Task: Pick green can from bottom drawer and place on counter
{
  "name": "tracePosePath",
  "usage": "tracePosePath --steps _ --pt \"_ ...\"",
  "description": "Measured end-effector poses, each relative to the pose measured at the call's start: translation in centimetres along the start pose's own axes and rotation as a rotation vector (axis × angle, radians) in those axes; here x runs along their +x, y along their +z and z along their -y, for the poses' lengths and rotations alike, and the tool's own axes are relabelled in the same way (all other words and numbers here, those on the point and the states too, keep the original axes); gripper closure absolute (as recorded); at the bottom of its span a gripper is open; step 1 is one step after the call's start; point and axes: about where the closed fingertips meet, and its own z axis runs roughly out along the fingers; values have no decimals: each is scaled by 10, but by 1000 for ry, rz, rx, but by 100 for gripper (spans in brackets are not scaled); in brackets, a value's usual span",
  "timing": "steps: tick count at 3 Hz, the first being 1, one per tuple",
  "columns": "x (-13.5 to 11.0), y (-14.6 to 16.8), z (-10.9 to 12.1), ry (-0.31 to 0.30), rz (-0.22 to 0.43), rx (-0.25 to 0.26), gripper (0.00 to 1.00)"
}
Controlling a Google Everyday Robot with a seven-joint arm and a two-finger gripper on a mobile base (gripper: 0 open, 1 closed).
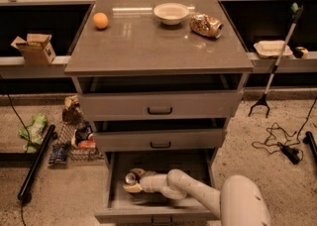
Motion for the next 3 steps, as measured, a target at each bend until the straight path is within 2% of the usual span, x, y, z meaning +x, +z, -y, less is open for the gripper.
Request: tracePosePath --steps 1,2,3 --pt "0 -1 1 -3 9 -3 64" --pt "-4 -17 -2 -9 29 -21 87" --pt "-16 -58 -9 -14 69 -50 100"
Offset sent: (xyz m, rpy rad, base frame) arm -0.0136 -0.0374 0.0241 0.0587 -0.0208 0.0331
